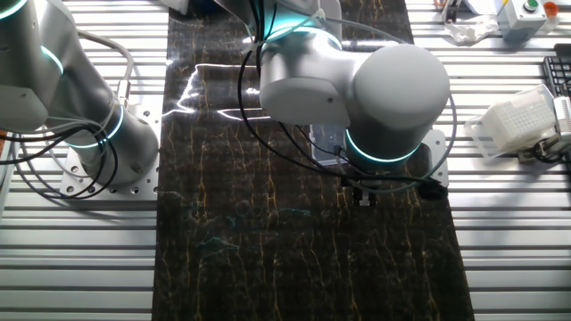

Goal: Insert a small pipette tip into the holder for small pipette tips

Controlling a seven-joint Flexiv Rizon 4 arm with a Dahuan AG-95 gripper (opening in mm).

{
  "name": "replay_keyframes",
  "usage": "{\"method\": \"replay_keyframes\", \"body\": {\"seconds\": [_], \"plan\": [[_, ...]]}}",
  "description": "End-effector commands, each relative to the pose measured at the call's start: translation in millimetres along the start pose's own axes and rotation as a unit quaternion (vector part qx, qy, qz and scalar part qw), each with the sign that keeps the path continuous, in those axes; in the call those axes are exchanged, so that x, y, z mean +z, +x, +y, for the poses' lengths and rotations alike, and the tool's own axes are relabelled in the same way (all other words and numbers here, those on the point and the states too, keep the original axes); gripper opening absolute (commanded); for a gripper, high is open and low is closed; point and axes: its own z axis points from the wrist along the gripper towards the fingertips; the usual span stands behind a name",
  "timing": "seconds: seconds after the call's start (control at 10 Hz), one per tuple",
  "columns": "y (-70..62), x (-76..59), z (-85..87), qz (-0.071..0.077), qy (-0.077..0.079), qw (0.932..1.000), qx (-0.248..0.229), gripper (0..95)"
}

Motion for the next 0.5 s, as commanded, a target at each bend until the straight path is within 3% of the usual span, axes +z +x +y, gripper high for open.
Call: {"method": "replay_keyframes", "body": {"seconds": [0.1,0.5], "plan": [[0.4,-0.6,-0.1,0.001,0.000,1.0000,-0.001,19.0],[0.4,0.8,-0.4,0.001,-0.001,1.0000,0.004,19.0]]}}
